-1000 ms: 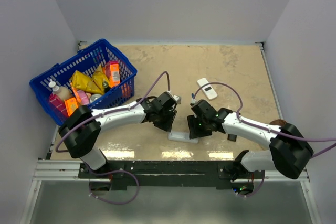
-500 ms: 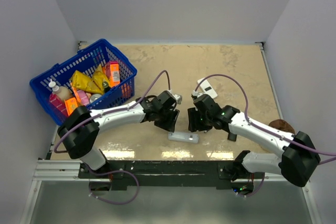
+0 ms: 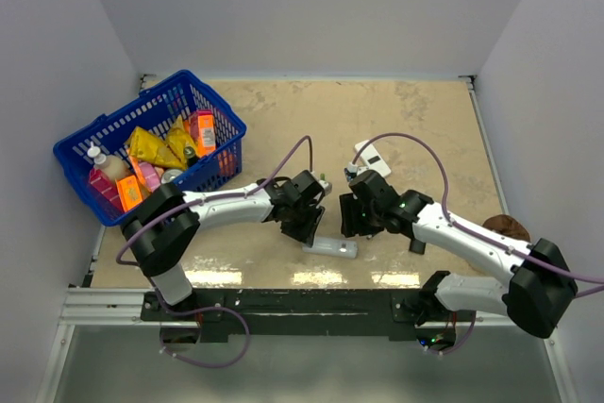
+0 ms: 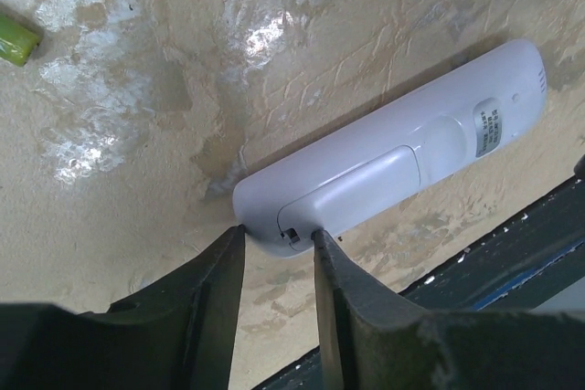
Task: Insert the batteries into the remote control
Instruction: Load the battery cover into the remote control, then reset both arms
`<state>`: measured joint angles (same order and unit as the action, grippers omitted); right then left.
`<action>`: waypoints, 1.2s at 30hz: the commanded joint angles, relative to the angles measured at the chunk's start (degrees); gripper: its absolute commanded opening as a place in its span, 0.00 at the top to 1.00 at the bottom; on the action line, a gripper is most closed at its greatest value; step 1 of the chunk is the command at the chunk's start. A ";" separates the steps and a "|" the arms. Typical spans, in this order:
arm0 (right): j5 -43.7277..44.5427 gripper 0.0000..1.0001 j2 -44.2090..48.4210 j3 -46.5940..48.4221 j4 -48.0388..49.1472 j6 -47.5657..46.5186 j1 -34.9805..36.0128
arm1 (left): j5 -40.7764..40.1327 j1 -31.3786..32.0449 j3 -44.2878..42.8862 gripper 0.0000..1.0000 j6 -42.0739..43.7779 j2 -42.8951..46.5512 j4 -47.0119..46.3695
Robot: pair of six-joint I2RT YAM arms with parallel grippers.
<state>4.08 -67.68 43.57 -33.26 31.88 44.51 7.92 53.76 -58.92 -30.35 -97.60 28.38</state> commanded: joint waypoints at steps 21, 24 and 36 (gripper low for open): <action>38.86 0.16 21.35 10.39 2.67 -4.98 -0.13 | -10.73 -25.62 -2.78 0.00 0.20 26.83 -6.06; 45.55 0.09 24.95 11.71 2.58 -5.51 -0.21 | -12.31 -30.46 -4.97 0.00 1.51 32.99 -6.06; 53.67 0.02 34.54 18.74 11.54 -18.33 -0.21 | -34.37 -31.08 -3.50 0.00 13.02 58.11 -20.52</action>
<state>54.02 -34.50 59.81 -28.21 20.12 44.51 -17.69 22.68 -65.01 -23.24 -45.95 18.50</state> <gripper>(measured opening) 0.982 0.997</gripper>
